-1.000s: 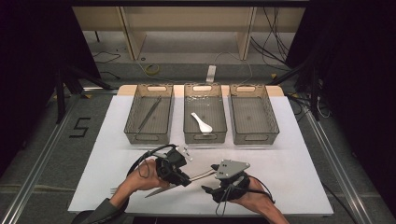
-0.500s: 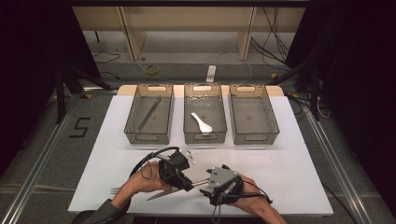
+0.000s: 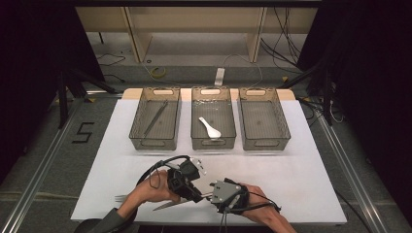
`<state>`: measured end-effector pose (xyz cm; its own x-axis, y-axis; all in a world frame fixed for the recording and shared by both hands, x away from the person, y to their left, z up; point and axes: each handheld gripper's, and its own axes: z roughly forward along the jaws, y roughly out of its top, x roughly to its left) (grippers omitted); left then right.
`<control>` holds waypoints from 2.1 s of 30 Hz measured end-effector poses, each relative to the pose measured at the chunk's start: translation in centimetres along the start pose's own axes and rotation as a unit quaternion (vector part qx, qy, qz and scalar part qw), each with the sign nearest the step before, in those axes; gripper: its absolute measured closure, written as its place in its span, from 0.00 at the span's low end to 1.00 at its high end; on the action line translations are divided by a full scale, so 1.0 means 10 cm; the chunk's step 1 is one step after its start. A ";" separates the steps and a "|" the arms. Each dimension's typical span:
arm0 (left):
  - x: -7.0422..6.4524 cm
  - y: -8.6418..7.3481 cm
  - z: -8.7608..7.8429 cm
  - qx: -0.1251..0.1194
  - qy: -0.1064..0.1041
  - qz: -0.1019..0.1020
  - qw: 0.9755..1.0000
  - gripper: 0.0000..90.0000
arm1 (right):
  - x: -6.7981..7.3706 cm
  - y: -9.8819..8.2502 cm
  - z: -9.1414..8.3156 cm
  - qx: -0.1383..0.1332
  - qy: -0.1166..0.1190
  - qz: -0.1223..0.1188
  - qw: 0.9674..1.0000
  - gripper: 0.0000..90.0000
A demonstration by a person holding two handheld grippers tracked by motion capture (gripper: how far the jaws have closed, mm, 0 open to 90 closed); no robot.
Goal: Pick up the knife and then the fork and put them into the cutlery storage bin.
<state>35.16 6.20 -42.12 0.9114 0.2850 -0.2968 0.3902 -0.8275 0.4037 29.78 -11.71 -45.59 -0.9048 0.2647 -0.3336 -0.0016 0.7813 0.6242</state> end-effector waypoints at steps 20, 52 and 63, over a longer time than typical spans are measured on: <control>-0.01 0.00 -0.07 -0.007 -0.009 0.015 1.000 0.85 | 0.10 0.02 0.00 0.018 0.043 -0.097 0.994 0.94; 0.13 -0.20 -0.68 -0.270 0.145 -0.053 0.951 0.21 | -0.41 -0.34 -0.17 0.081 -0.046 -0.006 0.996 0.94; 0.21 -0.41 -0.73 -0.304 0.160 -0.082 0.935 0.20 | -0.71 -0.51 -0.36 0.076 -0.098 0.078 0.989 0.94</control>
<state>36.44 13.76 -38.07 0.7869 0.5954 -0.1622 0.4415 -0.3594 0.8222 34.71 -19.61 -43.84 -0.7891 0.4810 -0.3821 0.2087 0.7950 0.5696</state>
